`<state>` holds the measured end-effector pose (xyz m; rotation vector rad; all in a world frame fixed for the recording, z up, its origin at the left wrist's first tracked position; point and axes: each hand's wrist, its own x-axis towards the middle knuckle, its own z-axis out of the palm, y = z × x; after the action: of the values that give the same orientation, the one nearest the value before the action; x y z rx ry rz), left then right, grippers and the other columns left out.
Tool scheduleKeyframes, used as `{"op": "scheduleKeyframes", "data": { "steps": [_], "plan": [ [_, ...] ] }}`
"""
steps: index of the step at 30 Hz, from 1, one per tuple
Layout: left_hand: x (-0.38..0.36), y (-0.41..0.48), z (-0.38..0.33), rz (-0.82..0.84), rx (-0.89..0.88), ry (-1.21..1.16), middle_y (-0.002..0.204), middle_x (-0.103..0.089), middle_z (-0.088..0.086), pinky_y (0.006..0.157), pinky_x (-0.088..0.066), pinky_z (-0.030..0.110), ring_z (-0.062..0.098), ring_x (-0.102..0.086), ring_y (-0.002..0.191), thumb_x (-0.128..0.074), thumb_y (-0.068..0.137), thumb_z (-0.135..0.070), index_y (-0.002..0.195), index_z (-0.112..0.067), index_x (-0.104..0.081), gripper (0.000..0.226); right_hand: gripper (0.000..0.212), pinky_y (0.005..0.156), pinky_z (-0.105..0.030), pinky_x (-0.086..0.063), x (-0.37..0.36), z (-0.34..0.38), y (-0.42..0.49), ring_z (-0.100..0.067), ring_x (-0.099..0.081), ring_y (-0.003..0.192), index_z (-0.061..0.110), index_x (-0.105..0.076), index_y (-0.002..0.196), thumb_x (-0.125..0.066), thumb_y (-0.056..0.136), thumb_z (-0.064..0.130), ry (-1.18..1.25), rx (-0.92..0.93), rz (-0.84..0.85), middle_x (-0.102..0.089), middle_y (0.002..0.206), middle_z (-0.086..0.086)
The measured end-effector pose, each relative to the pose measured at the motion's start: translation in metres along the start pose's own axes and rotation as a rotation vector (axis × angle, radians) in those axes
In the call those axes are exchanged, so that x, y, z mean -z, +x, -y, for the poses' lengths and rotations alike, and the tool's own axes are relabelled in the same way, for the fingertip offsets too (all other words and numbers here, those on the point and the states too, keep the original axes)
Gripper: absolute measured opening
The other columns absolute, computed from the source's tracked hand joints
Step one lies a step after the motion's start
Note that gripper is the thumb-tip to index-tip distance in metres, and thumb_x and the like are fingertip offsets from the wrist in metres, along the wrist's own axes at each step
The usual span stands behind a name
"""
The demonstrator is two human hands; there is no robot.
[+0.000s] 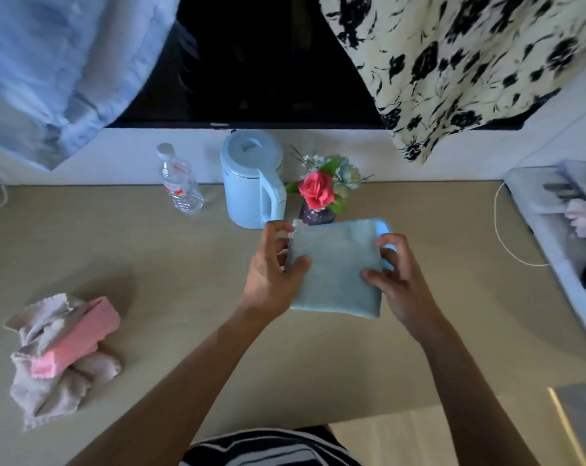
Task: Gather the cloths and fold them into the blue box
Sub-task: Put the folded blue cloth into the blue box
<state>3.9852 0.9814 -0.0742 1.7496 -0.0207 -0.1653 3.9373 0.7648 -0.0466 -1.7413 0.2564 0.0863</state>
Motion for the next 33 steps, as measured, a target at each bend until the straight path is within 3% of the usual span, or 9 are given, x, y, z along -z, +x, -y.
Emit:
{"op": "scheduleKeyframes", "data": {
  "steps": [3, 7, 11, 15, 21, 25, 30, 33],
  "plan": [
    [-0.037, 0.018, 0.005, 0.047, -0.048, 0.182, 0.099, -0.063, -0.015, 0.076, -0.047, 0.015, 0.005, -0.059, 0.082, -0.067, 0.084, -0.008, 0.111, -0.029, -0.064, 0.035, 0.031, 0.07, -0.032, -0.044, 0.04, -0.008, 0.033, -0.017, -0.057, 0.08, 0.037, -0.064, 0.087, -0.063, 0.079, 0.007, -0.268, -0.015, 0.089, -0.062, 0.095, 0.008],
    [-0.083, 0.039, 0.021, 0.08, 0.041, 0.301, 0.114, -0.061, -0.005, 0.074, -0.036, -0.001, 0.007, -0.054, 0.091, -0.068, 0.082, -0.005, 0.117, -0.02, -0.069, 0.038, 0.037, 0.081, -0.042, -0.056, 0.068, -0.024, 0.078, -0.024, -0.067, 0.09, 0.039, -0.072, 0.101, -0.066, 0.077, 0.01, -0.584, -0.092, 0.15, -0.065, 0.11, 0.0],
    [-0.112, 0.057, 0.045, 0.13, 0.14, 0.425, 0.128, -0.056, 0.01, 0.085, -0.039, 0.013, 0.018, -0.056, 0.097, -0.079, 0.077, -0.012, 0.127, -0.016, -0.064, 0.053, 0.051, 0.077, -0.029, -0.05, 0.07, -0.04, 0.116, -0.031, -0.067, 0.099, 0.021, -0.066, 0.126, -0.071, 0.077, 0.007, -0.89, -0.167, 0.249, -0.06, 0.124, -0.013],
    [-0.131, 0.069, 0.065, 0.186, 0.212, 0.522, 0.136, -0.048, 0.015, 0.102, -0.046, 0.038, 0.033, -0.056, 0.119, -0.082, 0.075, -0.013, 0.133, -0.012, -0.059, 0.062, 0.052, 0.094, -0.038, -0.052, 0.059, -0.064, 0.132, -0.04, -0.061, 0.112, 0.011, -0.055, 0.135, -0.063, 0.084, 0.005, -1.142, -0.145, 0.325, -0.04, 0.142, -0.021],
    [-0.144, 0.084, 0.08, 0.35, 0.345, 0.703, 0.148, -0.031, 0.014, 0.109, -0.04, 0.037, 0.036, -0.047, 0.131, -0.084, 0.072, -0.016, 0.145, -0.014, -0.044, 0.083, 0.055, 0.091, -0.04, -0.053, 0.035, -0.091, 0.132, -0.038, -0.065, 0.113, -0.005, -0.044, 0.143, -0.057, 0.09, -0.006, -1.366, -0.086, 0.349, -0.023, 0.156, -0.032],
    [-0.151, 0.085, 0.09, 0.404, 0.41, 0.746, 0.144, -0.028, 0.011, 0.104, -0.045, 0.038, 0.037, -0.054, 0.121, -0.085, 0.072, -0.016, 0.146, -0.018, -0.041, 0.086, 0.053, 0.089, -0.041, -0.055, 0.028, -0.106, 0.134, -0.036, -0.066, 0.11, -0.005, -0.039, 0.146, -0.053, 0.094, -0.006, -1.38, -0.081, 0.33, -0.025, 0.155, -0.03],
    [-0.153, 0.088, 0.096, 0.437, 0.4, 0.772, 0.146, -0.027, 0.012, 0.105, -0.045, 0.042, 0.04, -0.054, 0.121, -0.085, 0.073, -0.021, 0.148, -0.02, -0.038, 0.088, 0.039, 0.085, -0.04, -0.055, 0.025, -0.111, 0.135, -0.032, -0.065, 0.107, -0.001, -0.052, 0.136, -0.052, 0.097, -0.003, -1.377, -0.07, 0.293, -0.029, 0.153, -0.024],
    [-0.15, 0.085, 0.095, 0.408, 0.338, 0.911, 0.143, -0.027, 0.014, 0.103, -0.047, 0.046, 0.041, -0.053, 0.121, -0.082, 0.076, -0.023, 0.147, -0.021, -0.038, 0.084, 0.037, 0.097, -0.042, -0.047, 0.025, -0.112, 0.133, -0.033, -0.052, 0.123, 0.006, -0.061, 0.124, -0.065, 0.088, 0.0, -1.456, 0.051, 0.234, -0.033, 0.149, -0.019]
  ]
}}
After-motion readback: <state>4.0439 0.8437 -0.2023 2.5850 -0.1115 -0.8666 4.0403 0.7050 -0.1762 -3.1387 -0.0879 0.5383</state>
